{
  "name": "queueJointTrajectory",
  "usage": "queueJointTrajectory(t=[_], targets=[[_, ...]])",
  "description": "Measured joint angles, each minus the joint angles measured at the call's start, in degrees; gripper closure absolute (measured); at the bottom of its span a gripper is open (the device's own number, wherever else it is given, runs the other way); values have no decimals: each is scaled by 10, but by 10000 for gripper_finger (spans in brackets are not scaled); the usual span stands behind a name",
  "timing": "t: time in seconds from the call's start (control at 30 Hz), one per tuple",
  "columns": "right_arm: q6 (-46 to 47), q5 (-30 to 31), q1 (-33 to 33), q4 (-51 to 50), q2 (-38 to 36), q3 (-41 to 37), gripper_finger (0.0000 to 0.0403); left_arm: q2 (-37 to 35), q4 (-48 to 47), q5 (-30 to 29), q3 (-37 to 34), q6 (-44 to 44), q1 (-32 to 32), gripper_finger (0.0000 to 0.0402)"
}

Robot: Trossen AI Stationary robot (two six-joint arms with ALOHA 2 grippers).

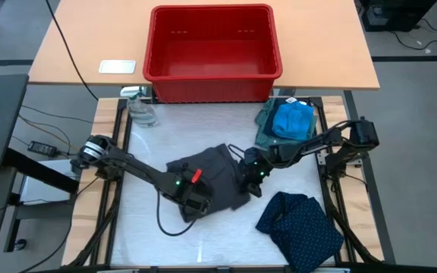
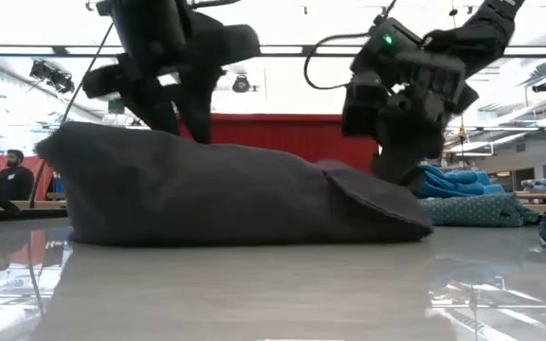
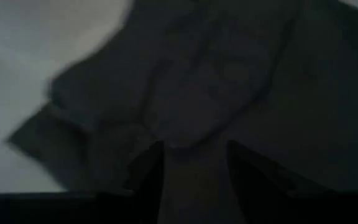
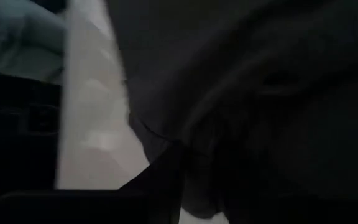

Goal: Fold laundry
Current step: Fold the gray shorts

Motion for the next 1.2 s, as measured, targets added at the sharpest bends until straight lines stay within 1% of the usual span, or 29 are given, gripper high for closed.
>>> queueJointTrajectory(t=[0.1,0.33,0.47,0.53,0.6,0.7,0.77,0.8,0.83,0.93,1.0,1.13,1.2], targets=[[-3,-17,0,0,5,33,304,-16,-25,-22,0,-5,0,225],[-33,-1,1,-41,-3,120,304,-54,-40,-71,-1,-6,-3,226],[-47,3,1,-63,-18,151,304,-73,-56,-93,-1,-10,-9,226],[-49,14,1,-77,-31,158,304,-81,-59,-104,0,-17,-11,226],[-48,42,1,-88,-42,163,304,-91,-76,-110,-10,-34,-19,226],[-36,84,-9,-129,-43,163,304,-113,-18,-118,-60,-70,-27,226],[-32,90,-21,-141,-35,163,299,-124,39,-113,-116,-92,-36,226],[-33,89,-27,-143,-32,162,294,-131,84,-106,-143,-106,-39,226],[-35,89,-33,-144,-32,162,288,-139,121,-100,-170,-124,-43,225],[-48,103,-47,-140,-33,162,255,-151,168,-83,-228,-186,-46,225],[-47,114,-59,-146,-33,162,226,-154,159,-54,-252,-232,-44,225],[-26,161,-81,-143,-31,153,155,-166,131,19,-267,-280,-40,225],[-5,152,-95,-135,-28,146,116,-167,119,41,-268,-291,-40,225]])
